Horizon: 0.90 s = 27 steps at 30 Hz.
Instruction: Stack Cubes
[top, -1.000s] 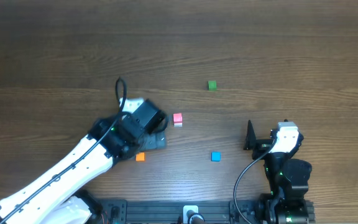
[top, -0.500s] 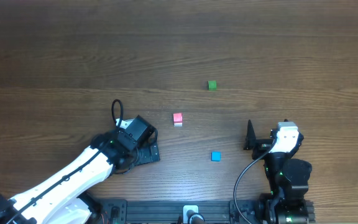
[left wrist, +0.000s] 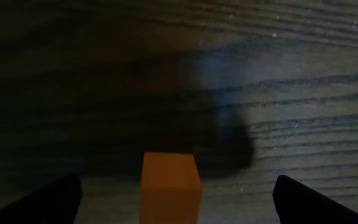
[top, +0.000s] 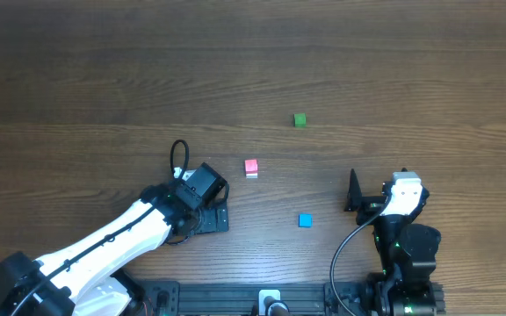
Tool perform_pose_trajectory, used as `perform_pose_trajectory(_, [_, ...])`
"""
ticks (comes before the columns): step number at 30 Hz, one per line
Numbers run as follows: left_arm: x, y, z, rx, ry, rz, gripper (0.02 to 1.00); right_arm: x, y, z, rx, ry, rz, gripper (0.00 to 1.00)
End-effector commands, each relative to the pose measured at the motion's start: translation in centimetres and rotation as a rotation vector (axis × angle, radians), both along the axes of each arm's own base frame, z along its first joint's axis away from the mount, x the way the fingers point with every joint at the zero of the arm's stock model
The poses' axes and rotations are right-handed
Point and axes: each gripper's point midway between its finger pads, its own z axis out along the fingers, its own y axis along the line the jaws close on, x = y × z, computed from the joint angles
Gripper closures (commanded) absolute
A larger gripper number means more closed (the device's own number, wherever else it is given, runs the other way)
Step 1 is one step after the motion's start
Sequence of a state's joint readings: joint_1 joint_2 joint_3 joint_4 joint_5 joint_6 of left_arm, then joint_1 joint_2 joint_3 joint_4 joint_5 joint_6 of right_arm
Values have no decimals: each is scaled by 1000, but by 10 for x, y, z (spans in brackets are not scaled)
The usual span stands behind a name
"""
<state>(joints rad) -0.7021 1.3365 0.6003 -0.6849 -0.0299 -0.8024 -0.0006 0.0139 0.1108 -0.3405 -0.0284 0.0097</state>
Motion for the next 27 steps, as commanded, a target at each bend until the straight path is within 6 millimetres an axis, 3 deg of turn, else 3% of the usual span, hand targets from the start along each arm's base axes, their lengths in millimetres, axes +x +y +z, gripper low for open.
perform_pose_trajectory(1, [0, 1, -8, 24, 7, -42, 97, 0, 0, -2, -2, 0, 3, 7])
perform_pose_trajectory(4, [0, 1, -9, 26, 10, -41, 261, 0, 0, -2, -1, 0, 3, 7])
perform_pose_trajectory(11, [0, 1, -10, 29, 13, -42, 459, 0, 0, -2, -1, 0, 2, 9])
perform_pose_trajectory(27, [-1, 2, -13, 35, 22, -41, 748, 0, 0, -2, -1, 0, 2, 7])
